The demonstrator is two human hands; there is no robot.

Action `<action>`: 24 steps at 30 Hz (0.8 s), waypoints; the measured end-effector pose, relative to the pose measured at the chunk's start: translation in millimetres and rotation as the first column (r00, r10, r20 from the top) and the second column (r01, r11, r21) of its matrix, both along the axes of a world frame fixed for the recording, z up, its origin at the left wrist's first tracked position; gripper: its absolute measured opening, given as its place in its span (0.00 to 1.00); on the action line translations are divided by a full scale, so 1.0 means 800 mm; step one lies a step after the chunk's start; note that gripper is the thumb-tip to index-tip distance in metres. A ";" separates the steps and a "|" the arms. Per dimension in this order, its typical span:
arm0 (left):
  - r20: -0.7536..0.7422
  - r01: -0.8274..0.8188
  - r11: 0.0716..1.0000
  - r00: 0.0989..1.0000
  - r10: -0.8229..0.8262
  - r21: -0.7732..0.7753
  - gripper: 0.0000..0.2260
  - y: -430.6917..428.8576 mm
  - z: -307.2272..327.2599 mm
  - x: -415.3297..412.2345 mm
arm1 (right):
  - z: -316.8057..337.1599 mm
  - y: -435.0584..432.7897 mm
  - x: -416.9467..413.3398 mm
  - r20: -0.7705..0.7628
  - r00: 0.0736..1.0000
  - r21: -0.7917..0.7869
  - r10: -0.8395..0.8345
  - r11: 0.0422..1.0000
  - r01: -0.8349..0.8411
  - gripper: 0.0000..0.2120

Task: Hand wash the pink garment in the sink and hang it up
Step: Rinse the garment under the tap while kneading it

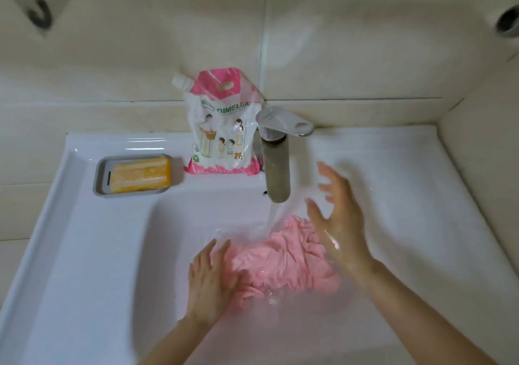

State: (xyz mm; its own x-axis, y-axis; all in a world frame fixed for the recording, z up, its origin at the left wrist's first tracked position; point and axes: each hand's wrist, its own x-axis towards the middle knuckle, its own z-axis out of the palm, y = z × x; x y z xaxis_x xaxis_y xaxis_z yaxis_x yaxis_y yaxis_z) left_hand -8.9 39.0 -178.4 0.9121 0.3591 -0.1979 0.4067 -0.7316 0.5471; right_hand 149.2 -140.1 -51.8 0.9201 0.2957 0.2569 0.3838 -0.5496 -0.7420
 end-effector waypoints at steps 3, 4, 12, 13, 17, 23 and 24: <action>-0.031 -0.135 0.990 0.990 0.135 -0.031 0.34 -0.003 0.008 -0.012 | 0.065 0.014 0.028 0.273 0.952 -0.097 0.139 0.988 -0.116 0.30; -0.042 -0.163 0.986 0.986 0.162 -0.039 0.35 -0.005 0.012 -0.014 | 0.077 0.018 0.036 0.315 0.933 -0.184 0.176 0.975 -0.122 0.30; -0.064 -0.231 0.970 0.972 0.226 -0.079 0.31 -0.019 0.007 -0.031 | 0.065 0.012 0.047 0.279 0.941 -0.340 0.191 0.936 -0.089 0.35; -0.065 -0.231 0.970 0.972 0.226 -0.079 0.29 -0.020 0.007 -0.031 | 0.063 0.011 0.047 0.272 0.945 -0.337 0.180 0.938 -0.081 0.36; -0.026 -0.249 0.967 0.969 0.247 -0.060 0.26 -0.025 0.003 -0.031 | 0.058 0.009 0.050 0.251 0.953 -0.317 0.169 0.945 -0.083 0.37; 0.048 -0.273 0.962 0.961 0.272 0.010 0.24 -0.023 -0.008 -0.028 | 0.045 0.011 0.043 0.251 0.957 -0.240 0.145 0.967 -0.083 0.36; 0.072 -0.283 0.959 0.957 0.280 0.030 0.23 -0.023 -0.007 -0.027 | 0.039 0.009 0.040 0.254 0.959 -0.203 0.123 0.977 -0.071 0.36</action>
